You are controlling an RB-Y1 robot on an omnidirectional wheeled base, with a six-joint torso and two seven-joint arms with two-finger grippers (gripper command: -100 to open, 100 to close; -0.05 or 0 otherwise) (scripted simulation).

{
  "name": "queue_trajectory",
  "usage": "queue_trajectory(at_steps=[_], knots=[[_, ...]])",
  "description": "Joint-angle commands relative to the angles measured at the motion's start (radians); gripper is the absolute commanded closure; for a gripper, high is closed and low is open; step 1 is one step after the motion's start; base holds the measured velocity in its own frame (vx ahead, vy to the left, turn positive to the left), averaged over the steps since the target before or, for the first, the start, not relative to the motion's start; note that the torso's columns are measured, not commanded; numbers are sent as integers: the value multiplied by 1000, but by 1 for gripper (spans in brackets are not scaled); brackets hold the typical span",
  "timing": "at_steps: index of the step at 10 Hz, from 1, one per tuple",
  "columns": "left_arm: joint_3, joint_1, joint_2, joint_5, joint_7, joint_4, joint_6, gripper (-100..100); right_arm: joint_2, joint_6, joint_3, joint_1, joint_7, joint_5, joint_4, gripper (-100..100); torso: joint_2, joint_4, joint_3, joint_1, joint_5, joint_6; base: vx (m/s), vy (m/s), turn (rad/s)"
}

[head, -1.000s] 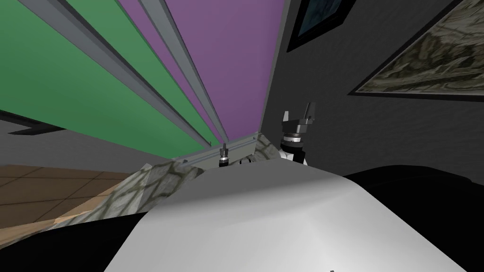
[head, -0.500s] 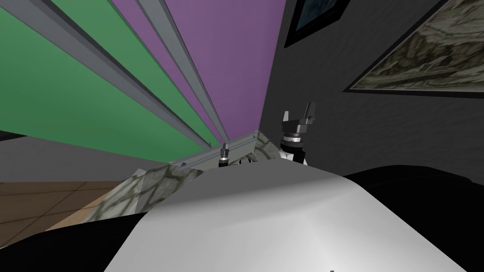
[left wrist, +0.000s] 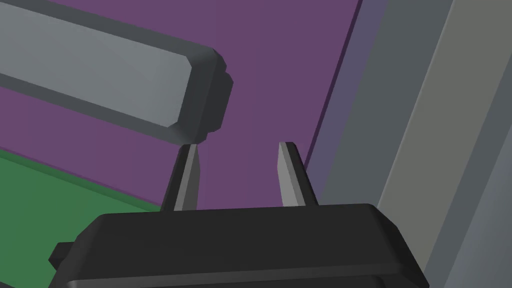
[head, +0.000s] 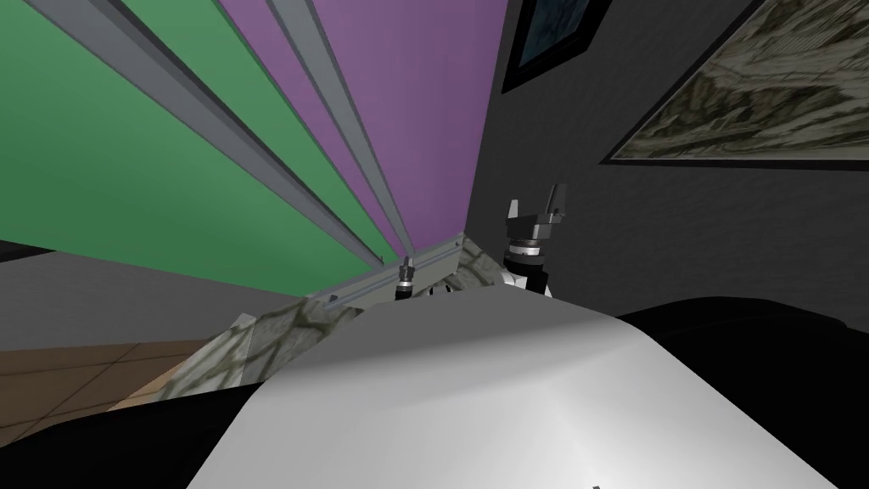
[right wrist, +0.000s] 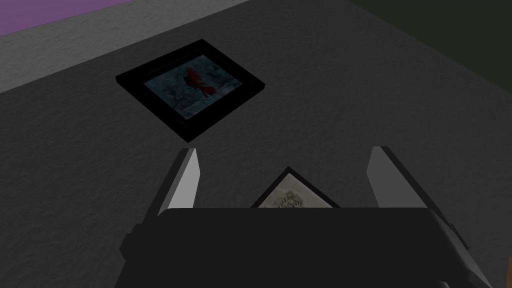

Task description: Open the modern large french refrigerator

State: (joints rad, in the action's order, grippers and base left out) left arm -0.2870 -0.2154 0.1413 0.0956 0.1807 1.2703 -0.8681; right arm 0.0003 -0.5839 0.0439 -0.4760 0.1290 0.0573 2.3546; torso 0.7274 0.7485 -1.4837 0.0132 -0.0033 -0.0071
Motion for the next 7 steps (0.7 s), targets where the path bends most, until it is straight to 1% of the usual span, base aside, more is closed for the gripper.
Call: queue_trajectory(at_steps=[1, 2, 3, 4, 5, 6, 7], knots=[[11, 25, 18, 21, 28, 22, 8, -100, 0, 0, 0, 0, 0, 0, 0, 0, -1, -1, -1, 1, 1, 0, -3, 52, 5], [2, 30, 22, 27, 42, 23, 16, -100, 0, 0, 0, 0, 0, 0, 0, 0, 1, -5, 1, -2, 2, 2, 23, 77, -8], [-12, 37, 20, 37, 64, 26, 30, -100, 0, 0, 0, 0, 0, 0, 0, 0, 5, -10, 4, -8, 4, 6, 8, 119, -95], [-22, 42, 12, 43, 80, 28, 39, -100, 0, 0, 0, 0, 0, 0, 0, 0, 10, -10, 7, -10, 4, 7, 2, 129, -124], [-32, 48, -4, 50, 95, 30, 49, -100, 0, 0, 0, 0, 0, 0, 0, 0, 12, -10, 9, -13, 3, 7, -9, 130, -108], [-42, 53, -32, 57, 110, 32, 57, -100, 0, 0, 0, 0, 0, 0, 0, 0, 13, -10, 9, -14, 3, 7, -30, 109, -91], [-46, 55, -51, 60, 116, 32, 61, -100, 0, 0, 0, 0, 0, 0, 0, 0, 13, -10, 9, -15, 3, 7, -14, 72, -47]])
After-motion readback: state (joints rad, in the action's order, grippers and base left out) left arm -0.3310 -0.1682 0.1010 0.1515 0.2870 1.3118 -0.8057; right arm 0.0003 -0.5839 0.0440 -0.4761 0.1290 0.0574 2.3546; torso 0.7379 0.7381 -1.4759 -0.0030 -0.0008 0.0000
